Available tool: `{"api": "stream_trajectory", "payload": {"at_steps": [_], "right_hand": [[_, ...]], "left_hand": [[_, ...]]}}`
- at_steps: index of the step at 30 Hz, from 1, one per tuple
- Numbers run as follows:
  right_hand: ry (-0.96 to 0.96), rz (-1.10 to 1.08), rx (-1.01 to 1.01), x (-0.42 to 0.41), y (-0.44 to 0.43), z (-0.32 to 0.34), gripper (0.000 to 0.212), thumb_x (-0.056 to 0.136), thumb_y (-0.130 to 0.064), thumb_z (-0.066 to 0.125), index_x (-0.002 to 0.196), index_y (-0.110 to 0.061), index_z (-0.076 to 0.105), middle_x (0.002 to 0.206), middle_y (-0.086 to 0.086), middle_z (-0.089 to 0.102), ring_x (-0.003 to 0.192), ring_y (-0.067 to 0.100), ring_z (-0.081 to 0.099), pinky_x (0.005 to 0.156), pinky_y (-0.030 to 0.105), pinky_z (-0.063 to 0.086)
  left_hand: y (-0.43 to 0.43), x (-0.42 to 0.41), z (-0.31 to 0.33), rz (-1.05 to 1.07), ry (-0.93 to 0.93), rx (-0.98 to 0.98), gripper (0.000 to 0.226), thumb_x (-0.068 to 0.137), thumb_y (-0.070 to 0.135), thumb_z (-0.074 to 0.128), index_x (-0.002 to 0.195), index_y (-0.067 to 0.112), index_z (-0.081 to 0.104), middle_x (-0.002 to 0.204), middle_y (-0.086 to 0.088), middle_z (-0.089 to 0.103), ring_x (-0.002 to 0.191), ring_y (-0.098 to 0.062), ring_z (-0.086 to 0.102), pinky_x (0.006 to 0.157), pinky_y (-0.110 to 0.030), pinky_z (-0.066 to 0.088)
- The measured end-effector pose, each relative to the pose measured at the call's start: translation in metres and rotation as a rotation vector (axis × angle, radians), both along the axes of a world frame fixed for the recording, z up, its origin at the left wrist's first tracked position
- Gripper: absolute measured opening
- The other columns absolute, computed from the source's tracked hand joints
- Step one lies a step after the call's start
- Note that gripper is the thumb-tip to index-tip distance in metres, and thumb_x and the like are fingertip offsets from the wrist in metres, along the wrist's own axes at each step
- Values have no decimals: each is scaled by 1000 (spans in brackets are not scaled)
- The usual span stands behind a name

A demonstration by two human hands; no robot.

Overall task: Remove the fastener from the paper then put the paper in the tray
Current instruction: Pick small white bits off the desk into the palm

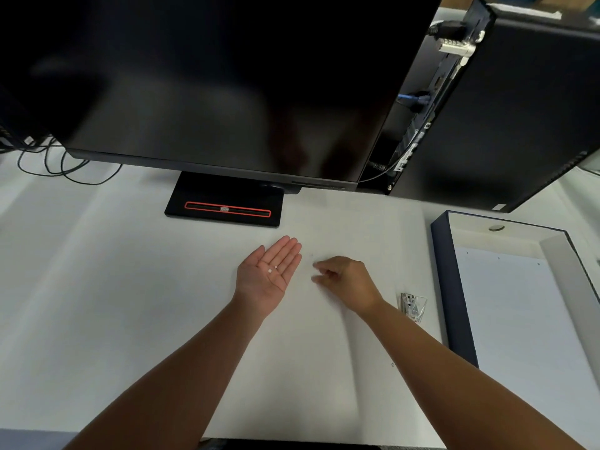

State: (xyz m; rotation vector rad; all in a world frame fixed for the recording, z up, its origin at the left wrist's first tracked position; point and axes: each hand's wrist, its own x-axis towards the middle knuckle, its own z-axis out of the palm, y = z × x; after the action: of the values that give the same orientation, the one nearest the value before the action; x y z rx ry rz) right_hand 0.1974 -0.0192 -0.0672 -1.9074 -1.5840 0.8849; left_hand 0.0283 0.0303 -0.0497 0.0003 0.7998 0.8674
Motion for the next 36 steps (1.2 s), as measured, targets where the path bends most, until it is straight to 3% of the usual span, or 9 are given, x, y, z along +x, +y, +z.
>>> {"api": "stream_trajectory", "payload": {"at_steps": [5, 8, 13, 20, 22, 24, 29, 36], "right_hand": [[-80, -18, 20, -7, 1, -1, 14, 84, -9, 64, 96, -8, 73, 99, 4, 71, 93, 17, 63, 86, 26, 47], [-168, 2, 65, -13, -1, -2, 16, 88, -5, 56, 90, -6, 71, 95, 6, 71, 90, 20, 60, 77, 22, 41], [-328, 4, 29, -21, 2, -7, 17, 90, -2, 46, 84, 1, 61, 81, 17, 61, 73, 26, 48, 61, 27, 30], [-80, -10, 0, -33, 18, 36, 16, 90, -5, 48, 84, -4, 64, 79, 4, 63, 68, 16, 53, 65, 25, 42], [21, 25, -36, -46, 21, 50, 17, 87, -3, 50, 80, -7, 64, 77, 2, 64, 69, 15, 57, 67, 24, 47], [83, 40, -66, -58, 24, 56, 18, 84, 0, 51, 77, -9, 66, 84, 8, 68, 77, 21, 63, 74, 32, 54], [37, 54, -82, -67, 26, 61, 34, 79, 7, 49, 88, -15, 74, 90, 8, 67, 86, 24, 64, 80, 40, 55], [104, -38, -73, -62, 25, 64, 25, 75, 2, 56, 66, -19, 68, 76, 0, 69, 76, 19, 67, 77, 36, 56]], "left_hand": [[1, 0, 1, 1, -9, -6, 44, 101, 25, 29, 111, -3, 62, 107, -18, 71, 109, -28, 63, 90, -37, 50], [0, 0, 1, 4, -14, -6, 44, 101, 25, 30, 110, -4, 62, 106, -18, 71, 109, -29, 62, 92, -38, 49], [-1, 1, -2, 11, -22, -26, 44, 102, 25, 30, 112, -4, 62, 108, -19, 71, 108, -29, 64, 93, -39, 49], [-3, 3, -3, -17, -11, -29, 46, 101, 28, 31, 115, -2, 62, 116, -18, 68, 112, -28, 62, 92, -36, 48], [-3, 5, -1, -27, 7, -33, 45, 101, 29, 30, 114, 0, 63, 108, -15, 70, 105, -24, 64, 84, -32, 51], [-4, 6, 1, -40, 8, -41, 45, 101, 29, 30, 114, 1, 63, 103, -14, 72, 101, -22, 65, 77, -28, 53], [-5, 7, 6, -49, -1, -47, 46, 102, 27, 29, 106, 0, 66, 100, -14, 73, 102, -20, 65, 93, -29, 46], [-6, 7, 4, -19, -27, -45, 44, 102, 27, 29, 110, 0, 63, 96, -15, 74, 85, -20, 73, 83, -30, 49]]}}
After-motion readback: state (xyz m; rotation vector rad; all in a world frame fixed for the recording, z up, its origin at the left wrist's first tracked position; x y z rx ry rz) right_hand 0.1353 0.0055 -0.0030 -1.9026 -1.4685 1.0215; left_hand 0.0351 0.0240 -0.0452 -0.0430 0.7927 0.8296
